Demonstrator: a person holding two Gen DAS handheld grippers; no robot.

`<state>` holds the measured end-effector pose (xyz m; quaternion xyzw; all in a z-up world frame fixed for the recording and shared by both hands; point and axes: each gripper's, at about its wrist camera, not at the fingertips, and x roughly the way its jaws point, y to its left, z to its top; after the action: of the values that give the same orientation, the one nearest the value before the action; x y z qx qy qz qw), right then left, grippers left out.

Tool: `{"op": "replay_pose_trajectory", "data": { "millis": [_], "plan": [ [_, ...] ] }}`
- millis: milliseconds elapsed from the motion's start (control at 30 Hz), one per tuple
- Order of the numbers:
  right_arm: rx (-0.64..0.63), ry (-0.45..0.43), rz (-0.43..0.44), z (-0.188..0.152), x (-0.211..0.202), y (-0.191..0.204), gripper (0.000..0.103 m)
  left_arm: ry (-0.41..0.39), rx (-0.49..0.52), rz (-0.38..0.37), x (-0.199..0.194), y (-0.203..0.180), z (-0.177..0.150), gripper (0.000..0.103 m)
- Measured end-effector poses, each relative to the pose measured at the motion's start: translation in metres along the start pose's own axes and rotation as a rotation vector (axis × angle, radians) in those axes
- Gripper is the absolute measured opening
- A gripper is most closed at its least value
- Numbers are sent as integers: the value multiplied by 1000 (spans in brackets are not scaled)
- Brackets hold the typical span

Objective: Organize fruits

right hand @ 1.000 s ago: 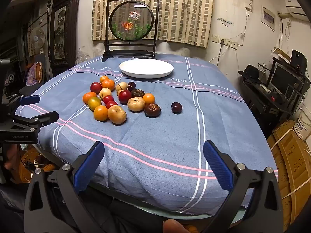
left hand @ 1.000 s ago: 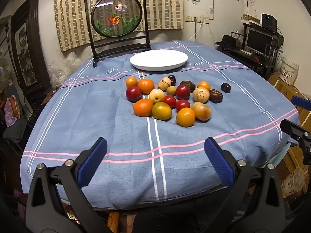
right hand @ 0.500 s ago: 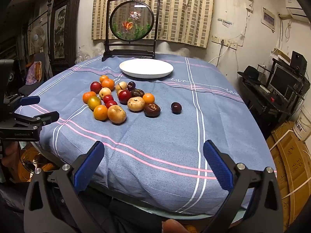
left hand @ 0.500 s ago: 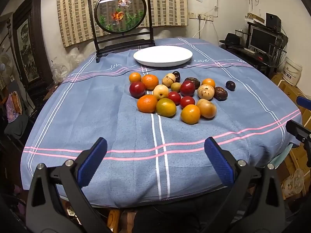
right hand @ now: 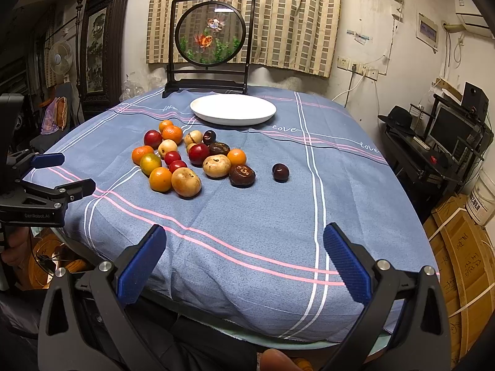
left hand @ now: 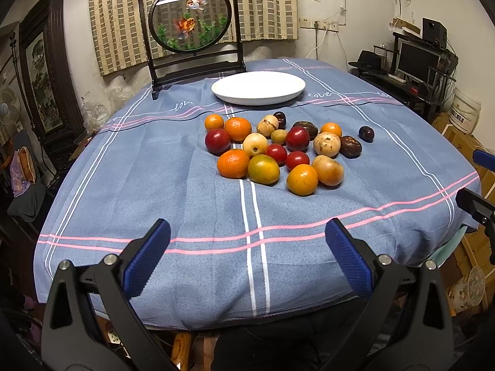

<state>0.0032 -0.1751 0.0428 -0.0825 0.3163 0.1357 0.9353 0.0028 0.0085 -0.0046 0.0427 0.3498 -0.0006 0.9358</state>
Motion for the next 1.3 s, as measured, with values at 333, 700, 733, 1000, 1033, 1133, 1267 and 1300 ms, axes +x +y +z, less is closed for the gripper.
{"op": "replay_pose_trajectory", "data": {
  "millis": [333,700,733,1000,1033,1133,1267,1300],
  "plan": [
    [-1,-1,-1,0,0,1,102,1,0,0,0,0,0,101],
    [-2,0,-2,-1,0,1,102,5,2,0,1,0,0,101],
    [-1,0,-2,-1,0,2,102,5,2,0,1,0,0,101],
    [-3,4,1,-3,1,3,102,17,1,-4,4,-1,-3,101],
    [-4,5,4,-3,2,3,102,19,1,-4,5,-2,-3,101],
    [6,9,28,-5,5,2,102,25,-1,-8,8,-2,-2,101],
    [1,7,49,-7,9,3,102,44,-9,-17,14,-1,-3,101],
    [-2,8,50,-7,10,3,102,50,-10,-17,17,-1,-4,101]
  ]
}}
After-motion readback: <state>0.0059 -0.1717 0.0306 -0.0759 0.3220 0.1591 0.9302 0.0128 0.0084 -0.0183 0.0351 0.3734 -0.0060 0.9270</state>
